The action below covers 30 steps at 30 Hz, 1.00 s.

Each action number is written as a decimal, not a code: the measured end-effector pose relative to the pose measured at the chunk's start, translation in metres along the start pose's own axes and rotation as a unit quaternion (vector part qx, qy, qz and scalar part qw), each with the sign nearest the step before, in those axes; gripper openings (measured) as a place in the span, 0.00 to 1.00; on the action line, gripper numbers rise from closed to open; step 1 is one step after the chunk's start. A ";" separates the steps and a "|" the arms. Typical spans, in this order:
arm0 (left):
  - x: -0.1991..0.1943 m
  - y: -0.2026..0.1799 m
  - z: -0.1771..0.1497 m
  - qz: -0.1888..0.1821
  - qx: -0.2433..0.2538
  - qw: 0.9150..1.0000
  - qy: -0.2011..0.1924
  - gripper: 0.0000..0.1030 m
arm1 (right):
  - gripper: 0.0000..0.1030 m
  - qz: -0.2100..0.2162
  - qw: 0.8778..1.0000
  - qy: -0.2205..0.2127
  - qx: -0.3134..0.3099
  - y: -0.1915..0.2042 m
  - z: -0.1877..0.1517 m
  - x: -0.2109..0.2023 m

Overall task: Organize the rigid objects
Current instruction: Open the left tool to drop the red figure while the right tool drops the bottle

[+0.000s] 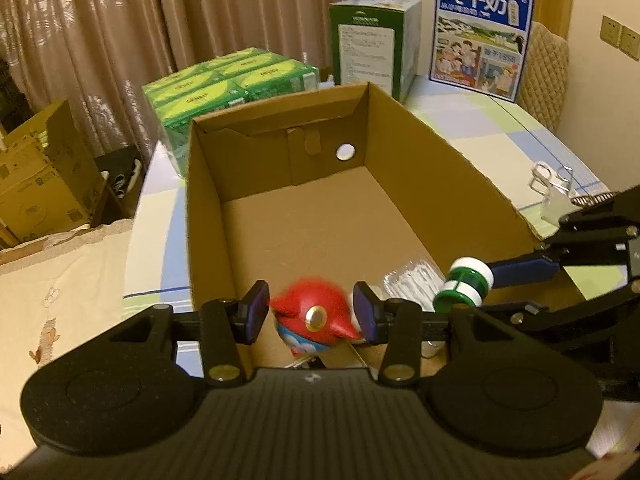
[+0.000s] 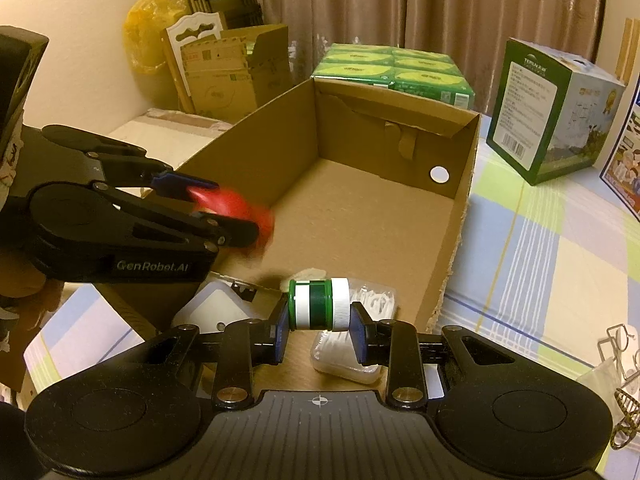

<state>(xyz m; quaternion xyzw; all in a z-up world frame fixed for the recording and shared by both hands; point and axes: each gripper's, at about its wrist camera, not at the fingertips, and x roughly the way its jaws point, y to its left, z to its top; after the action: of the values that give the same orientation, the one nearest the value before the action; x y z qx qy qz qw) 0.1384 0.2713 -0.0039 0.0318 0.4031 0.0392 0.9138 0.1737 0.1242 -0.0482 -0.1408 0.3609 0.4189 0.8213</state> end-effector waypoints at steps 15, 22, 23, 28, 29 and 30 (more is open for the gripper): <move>-0.022 0.007 0.004 0.012 -0.006 1.000 -0.018 0.40 | 0.28 0.006 1.000 -0.003 0.002 0.006 0.000 -0.007; -0.024 0.005 0.003 0.011 -0.006 1.000 -0.018 0.40 | 0.28 0.006 1.000 -0.007 0.000 0.009 0.002 -0.009; -0.025 0.005 0.003 0.010 -0.006 1.000 -0.019 0.40 | 0.28 0.006 1.000 -0.008 0.000 0.009 0.002 -0.009; -0.027 0.006 0.004 0.010 -0.008 1.000 -0.021 0.40 | 0.28 0.006 1.000 -0.017 0.004 0.008 0.005 -0.011; -0.027 0.006 0.004 0.010 -0.008 1.000 -0.022 0.40 | 0.28 0.005 1.000 -0.017 0.004 0.008 0.005 -0.011; -0.028 0.007 0.004 0.011 -0.008 1.000 -0.022 0.40 | 0.28 0.002 1.000 -0.017 0.006 0.007 0.005 -0.011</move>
<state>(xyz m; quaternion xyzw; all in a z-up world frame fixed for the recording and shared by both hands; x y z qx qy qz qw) 0.1226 0.2750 0.0200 0.0299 0.3820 0.0521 0.9222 0.1660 0.1245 -0.0361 -0.1284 0.3498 0.4206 0.8272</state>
